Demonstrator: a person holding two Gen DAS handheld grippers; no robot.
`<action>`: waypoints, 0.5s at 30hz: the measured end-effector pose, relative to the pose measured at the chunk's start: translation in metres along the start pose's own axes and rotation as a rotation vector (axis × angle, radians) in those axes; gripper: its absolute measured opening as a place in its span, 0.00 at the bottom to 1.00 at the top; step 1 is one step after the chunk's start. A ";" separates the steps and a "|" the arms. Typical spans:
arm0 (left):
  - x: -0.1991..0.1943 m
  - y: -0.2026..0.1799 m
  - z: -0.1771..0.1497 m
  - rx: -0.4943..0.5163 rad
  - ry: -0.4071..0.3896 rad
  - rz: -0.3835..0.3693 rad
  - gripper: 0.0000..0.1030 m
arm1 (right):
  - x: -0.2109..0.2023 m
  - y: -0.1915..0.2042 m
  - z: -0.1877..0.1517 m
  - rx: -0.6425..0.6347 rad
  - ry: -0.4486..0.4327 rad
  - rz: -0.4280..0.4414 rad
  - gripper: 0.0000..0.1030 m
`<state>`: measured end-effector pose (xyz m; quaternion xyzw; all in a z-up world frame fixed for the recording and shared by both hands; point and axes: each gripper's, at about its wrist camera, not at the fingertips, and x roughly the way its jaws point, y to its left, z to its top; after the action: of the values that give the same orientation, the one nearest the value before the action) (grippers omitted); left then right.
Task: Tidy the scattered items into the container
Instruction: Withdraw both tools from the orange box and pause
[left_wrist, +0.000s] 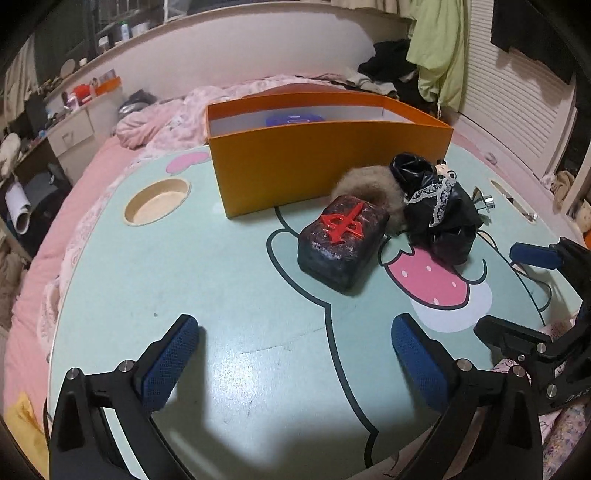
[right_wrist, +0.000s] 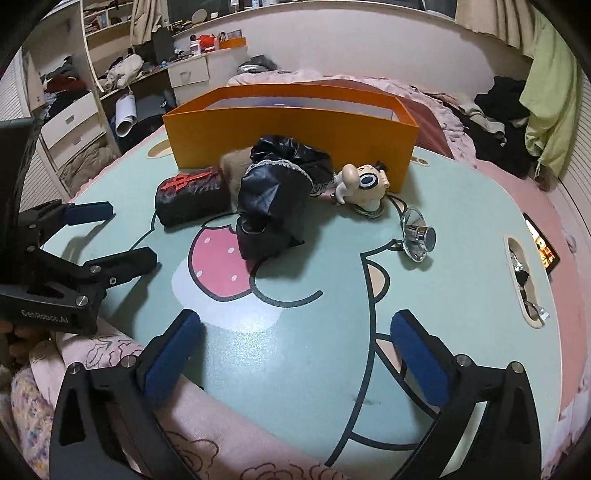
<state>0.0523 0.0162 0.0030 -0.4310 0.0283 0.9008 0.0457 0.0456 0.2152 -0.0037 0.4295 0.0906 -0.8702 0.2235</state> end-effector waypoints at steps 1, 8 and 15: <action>0.000 0.001 0.000 0.000 -0.001 -0.001 1.00 | 0.000 0.000 -0.001 -0.002 -0.002 0.001 1.00; 0.000 0.001 0.000 0.000 -0.001 -0.001 1.00 | 0.000 -0.001 -0.002 -0.005 -0.004 0.003 1.00; 0.000 0.001 0.000 0.000 -0.001 -0.001 1.00 | 0.000 -0.001 -0.002 -0.005 -0.004 0.002 1.00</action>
<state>0.0521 0.0149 0.0031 -0.4305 0.0281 0.9010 0.0463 0.0472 0.2166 -0.0048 0.4272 0.0917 -0.8707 0.2258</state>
